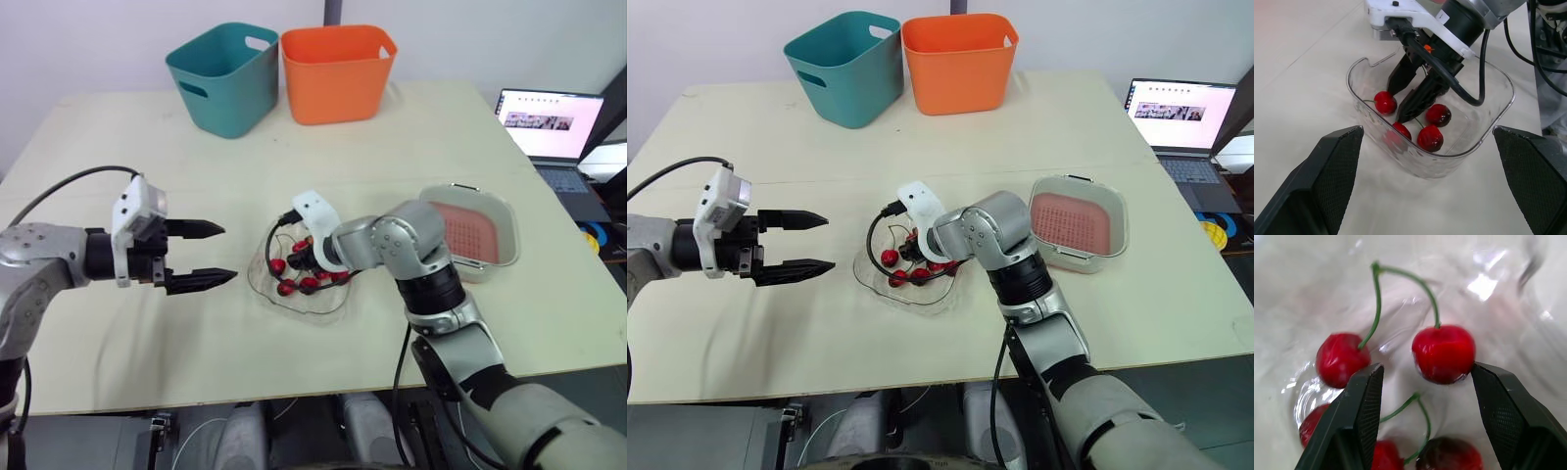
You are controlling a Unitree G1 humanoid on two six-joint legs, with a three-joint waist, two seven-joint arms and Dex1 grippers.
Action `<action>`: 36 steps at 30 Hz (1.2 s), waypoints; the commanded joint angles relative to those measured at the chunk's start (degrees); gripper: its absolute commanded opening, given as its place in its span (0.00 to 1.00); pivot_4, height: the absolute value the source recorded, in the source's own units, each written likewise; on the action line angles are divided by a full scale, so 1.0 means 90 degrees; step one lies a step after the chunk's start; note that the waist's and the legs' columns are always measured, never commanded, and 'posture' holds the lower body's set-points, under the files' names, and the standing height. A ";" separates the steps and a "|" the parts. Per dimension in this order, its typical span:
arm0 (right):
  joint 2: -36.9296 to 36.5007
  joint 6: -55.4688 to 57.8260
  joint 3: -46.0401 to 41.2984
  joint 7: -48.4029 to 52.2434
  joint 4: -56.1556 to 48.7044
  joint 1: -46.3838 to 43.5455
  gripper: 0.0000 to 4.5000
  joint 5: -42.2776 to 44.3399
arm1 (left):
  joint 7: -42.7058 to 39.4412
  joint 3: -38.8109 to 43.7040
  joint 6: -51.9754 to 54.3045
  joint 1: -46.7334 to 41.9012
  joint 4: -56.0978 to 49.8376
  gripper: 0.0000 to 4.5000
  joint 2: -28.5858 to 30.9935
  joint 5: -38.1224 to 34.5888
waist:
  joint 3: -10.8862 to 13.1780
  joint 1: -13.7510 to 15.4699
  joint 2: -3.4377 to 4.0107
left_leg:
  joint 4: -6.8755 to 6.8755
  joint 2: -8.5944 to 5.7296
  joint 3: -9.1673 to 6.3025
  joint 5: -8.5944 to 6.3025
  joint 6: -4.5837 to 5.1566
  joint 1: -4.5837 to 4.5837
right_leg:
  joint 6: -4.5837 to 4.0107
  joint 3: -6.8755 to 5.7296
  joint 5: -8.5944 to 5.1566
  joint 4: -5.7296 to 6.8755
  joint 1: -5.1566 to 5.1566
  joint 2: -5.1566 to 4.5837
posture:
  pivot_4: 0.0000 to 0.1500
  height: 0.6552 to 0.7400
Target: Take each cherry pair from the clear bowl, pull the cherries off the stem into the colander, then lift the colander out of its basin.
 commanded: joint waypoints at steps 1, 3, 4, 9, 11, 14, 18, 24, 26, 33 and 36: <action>0.0089 -0.0149 0.0008 0.0198 -0.0026 -0.0155 0.65 -0.0278 | 0.0018 0.0087 -0.0020 -0.0097 -0.0138 1.00 0.0021 -0.0078 | 0.0000 -0.0003 0.0000 | -0.0001 0.0000 0.0000 0.0000 0.0000 0.0000 | 0.0000 0.0000 0.0000 0.0000 0.0000 0.0000 | 1.00 1.00; 0.0119 -0.0171 0.0025 0.0282 -0.0026 -0.0127 0.65 -0.0406 | 0.0044 0.0065 0.0030 -0.0166 -0.0142 1.00 0.0035 -0.0095 | 0.0000 -0.0004 0.0000 | -0.0003 0.0000 0.0000 0.0000 0.0000 0.0000 | -0.0001 0.0000 0.0000 0.0001 -0.0002 0.0001 | 1.00 1.00; 0.0137 -0.0180 0.0042 0.0318 -0.0030 -0.0106 0.65 -0.0466 | 0.0062 0.0053 0.0067 -0.0206 -0.0153 1.00 0.0042 -0.0111 | 0.0000 -0.0003 0.0000 | -0.0003 0.0000 0.0000 0.0000 0.0000 0.0000 | 0.0000 0.0000 0.0000 0.0001 -0.0002 0.0000 | 1.00 1.00; 0.0203 -0.0186 0.0091 0.0491 -0.0038 -0.0020 0.32 -0.0718 | 0.0043 0.0042 0.0125 -0.0285 -0.0105 1.00 0.0046 -0.0091 | 0.0000 -0.0008 0.0000 | -0.0003 0.0000 0.0000 0.0000 0.0000 0.0000 | 0.0000 0.0000 0.0000 0.0001 -0.0002 0.0000 | 1.00 1.00; 0.0230 -0.0162 0.0082 0.0550 -0.0065 -0.0004 0.22 -0.0807 | -0.0005 0.0039 0.0100 -0.0312 -0.0018 1.00 0.0061 -0.0053 | 0.0000 -0.0013 0.0000 | -0.0004 0.0000 0.0000 0.0000 0.0000 0.0000 | 0.0000 0.0000 0.0000 0.0001 -0.0002 0.0001 | 1.00 1.00; 0.0234 0.0077 -0.0107 0.0635 -0.0336 -0.0073 0.22 -0.0840 | -0.0021 0.0041 0.0148 -0.0426 0.0085 1.00 0.0094 -0.0051 | 0.0000 -0.0011 0.0000 | -0.0005 0.0000 -0.0001 0.0000 0.0000 0.0000 | 0.0000 -0.0001 0.0000 0.0002 -0.0003 0.0001 | 1.00 1.00; -0.0101 0.0348 -0.0384 0.0778 -0.1034 -0.0150 0.22 -0.0630 | 0.0029 0.0106 0.0280 -0.0620 0.0258 1.00 0.0127 -0.0095 | 0.0000 -0.0001 0.0000 | -0.0004 0.0000 -0.0001 0.0000 0.0000 0.0000 | 0.0000 -0.0001 0.0000 0.0002 -0.0003 0.0000 | 1.00 1.00; -0.1061 0.0354 -0.0871 0.1125 -0.2195 -0.0111 0.22 0.0446 | 0.0063 0.0129 0.0583 -0.1287 0.0714 1.00 0.0020 -0.0306 | 0.0001 0.0033 -0.0001 | -0.0004 -0.0001 -0.0001 0.0000 0.0000 -0.0009 | 0.0001 -0.0001 -0.0001 -0.0004 -0.0008 -0.0002 | 1.00 1.00; -0.1408 0.0354 -0.1095 0.1147 -0.2427 -0.0144 0.22 0.0765 | 0.0080 0.0064 0.0694 -0.1635 0.0931 1.00 -0.0093 -0.0394 | 0.0000 0.0030 -0.0001 | -0.0004 -0.0001 -0.0001 0.0000 0.0000 -0.0010 | 0.0003 -0.0002 -0.0002 -0.0003 -0.0009 0.0000 | 1.00 1.00; -0.1639 0.0354 -0.1851 0.0903 -0.2760 -0.0576 0.22 0.1679 | -0.0090 -0.0247 0.0800 -0.3037 0.1860 1.00 -0.0565 -0.0445 | 0.0001 0.0015 -0.0001 | -0.0005 0.0000 0.0000 0.0000 0.0000 -0.0007 | 0.0003 0.0000 0.0000 0.0011 -0.0016 0.0006 | 1.00 1.00; -0.1555 0.0354 -0.1981 0.0728 -0.2739 -0.0749 0.22 0.1719 | -0.0320 -0.0457 0.0683 -0.3731 0.2446 1.00 -0.0841 -0.0349 | 0.0000 0.0028 -0.0001 | -0.0005 -0.0001 -0.0001 0.0000 0.0000 -0.0007 | 0.0003 0.0000 0.0001 0.0015 -0.0016 0.0005 | 1.00 1.00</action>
